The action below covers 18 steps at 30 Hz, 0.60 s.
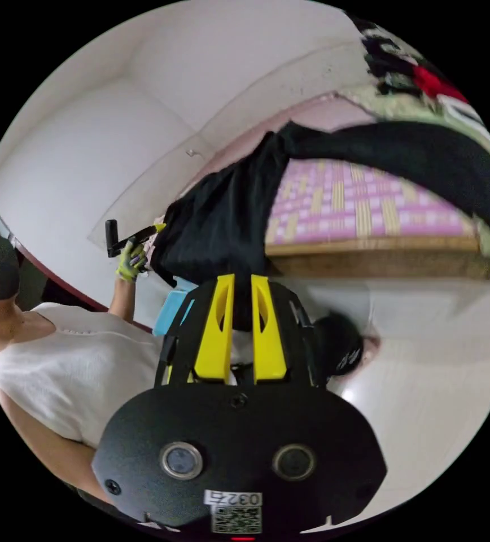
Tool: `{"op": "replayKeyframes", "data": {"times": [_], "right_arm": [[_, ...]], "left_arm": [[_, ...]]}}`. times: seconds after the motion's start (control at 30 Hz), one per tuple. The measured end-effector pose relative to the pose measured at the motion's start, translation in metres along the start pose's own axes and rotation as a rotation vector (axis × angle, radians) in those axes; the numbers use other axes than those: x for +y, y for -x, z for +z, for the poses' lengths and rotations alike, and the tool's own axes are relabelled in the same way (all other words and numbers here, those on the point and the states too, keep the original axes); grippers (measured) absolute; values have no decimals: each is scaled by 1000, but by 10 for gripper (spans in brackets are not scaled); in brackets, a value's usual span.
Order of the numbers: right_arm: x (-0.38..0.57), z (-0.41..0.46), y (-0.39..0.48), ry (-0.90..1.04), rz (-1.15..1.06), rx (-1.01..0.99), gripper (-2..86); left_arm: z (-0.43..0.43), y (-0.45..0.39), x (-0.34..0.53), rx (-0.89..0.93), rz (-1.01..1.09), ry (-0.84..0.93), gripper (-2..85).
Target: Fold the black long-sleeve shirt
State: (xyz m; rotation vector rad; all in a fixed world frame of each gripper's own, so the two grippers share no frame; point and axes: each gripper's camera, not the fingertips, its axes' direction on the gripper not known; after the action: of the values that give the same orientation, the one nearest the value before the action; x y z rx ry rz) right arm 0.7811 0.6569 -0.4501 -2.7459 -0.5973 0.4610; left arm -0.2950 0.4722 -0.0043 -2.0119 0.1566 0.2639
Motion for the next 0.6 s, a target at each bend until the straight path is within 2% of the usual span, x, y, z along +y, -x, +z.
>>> {"op": "replayKeyframes", "data": {"times": [0.1,0.23,0.4,0.5,0.53,0.6], "right_arm": [[-66,-10,33,-107,-130,-16,53],[-177,30,56,-80,-241,83,56],[-358,140,46,98,-226,234,77],[-424,195,23,239,-146,374,98],[-432,205,17,275,-124,372,101],[-451,242,-3,474,-41,263,94]], "left_arm": [[-6,38,-62,9,-17,-66,42],[28,66,-155,24,22,-13,66],[144,69,-260,-26,110,340,99],[178,63,-287,-112,166,457,105],[183,61,-290,-117,182,478,103],[207,55,-293,-116,257,652,87]]}}
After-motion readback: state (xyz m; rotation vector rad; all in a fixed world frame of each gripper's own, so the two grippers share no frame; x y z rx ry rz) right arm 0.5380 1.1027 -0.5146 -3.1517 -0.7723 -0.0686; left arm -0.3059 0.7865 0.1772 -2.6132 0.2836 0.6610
